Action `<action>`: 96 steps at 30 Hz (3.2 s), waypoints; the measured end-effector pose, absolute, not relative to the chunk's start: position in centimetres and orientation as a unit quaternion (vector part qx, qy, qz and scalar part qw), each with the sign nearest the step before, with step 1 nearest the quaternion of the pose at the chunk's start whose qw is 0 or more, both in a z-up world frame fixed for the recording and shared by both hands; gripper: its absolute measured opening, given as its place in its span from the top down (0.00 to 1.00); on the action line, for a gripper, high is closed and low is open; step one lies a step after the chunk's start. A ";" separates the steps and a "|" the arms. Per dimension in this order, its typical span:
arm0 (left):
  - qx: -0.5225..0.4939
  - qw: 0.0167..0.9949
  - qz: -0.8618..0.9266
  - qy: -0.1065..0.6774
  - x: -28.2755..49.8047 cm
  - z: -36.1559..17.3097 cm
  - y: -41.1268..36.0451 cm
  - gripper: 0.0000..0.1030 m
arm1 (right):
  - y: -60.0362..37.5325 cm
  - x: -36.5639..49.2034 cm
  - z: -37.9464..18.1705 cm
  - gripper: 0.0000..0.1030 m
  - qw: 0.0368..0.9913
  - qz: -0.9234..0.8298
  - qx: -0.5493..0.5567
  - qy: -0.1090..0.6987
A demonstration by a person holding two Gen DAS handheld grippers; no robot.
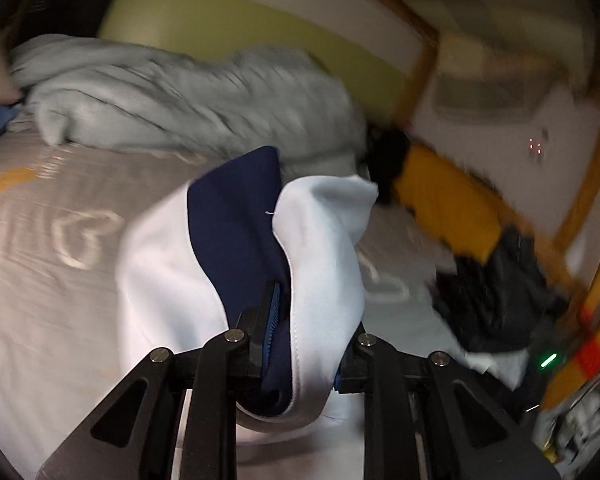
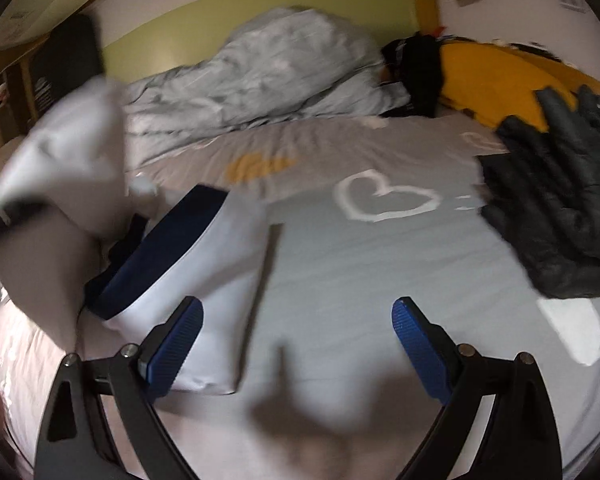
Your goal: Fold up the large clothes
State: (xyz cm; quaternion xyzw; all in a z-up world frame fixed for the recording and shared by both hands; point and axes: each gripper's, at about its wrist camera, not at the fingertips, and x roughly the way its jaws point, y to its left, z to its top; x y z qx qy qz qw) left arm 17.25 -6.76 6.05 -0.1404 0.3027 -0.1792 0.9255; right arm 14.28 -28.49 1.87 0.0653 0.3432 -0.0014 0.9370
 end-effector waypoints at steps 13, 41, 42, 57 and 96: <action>-0.075 0.923 -0.218 0.308 16.0 0.6 -11.9 0.71 | -34.6 13.8 3.0 0.08 0.935 -0.072 0.115 0.327; -0.127 0.960 -0.032 0.248 10.6 2.5 2.5 0.16 | -24.7 13.1 4.6 0.03 0.938 0.088 0.065 0.328; -0.132 0.959 -0.031 0.251 10.6 2.2 2.9 0.16 | -23.6 13.2 4.9 0.03 0.936 0.104 0.062 0.331; -0.152 0.953 -0.049 0.259 11.1 2.1 3.6 0.08 | -24.6 18.2 1.1 0.00 0.899 0.096 0.079 0.421; -0.270 0.814 -0.259 0.443 20.7 -1.1 -5.0 0.48 | -32.4 18.0 0.9 0.53 0.832 0.231 0.206 0.461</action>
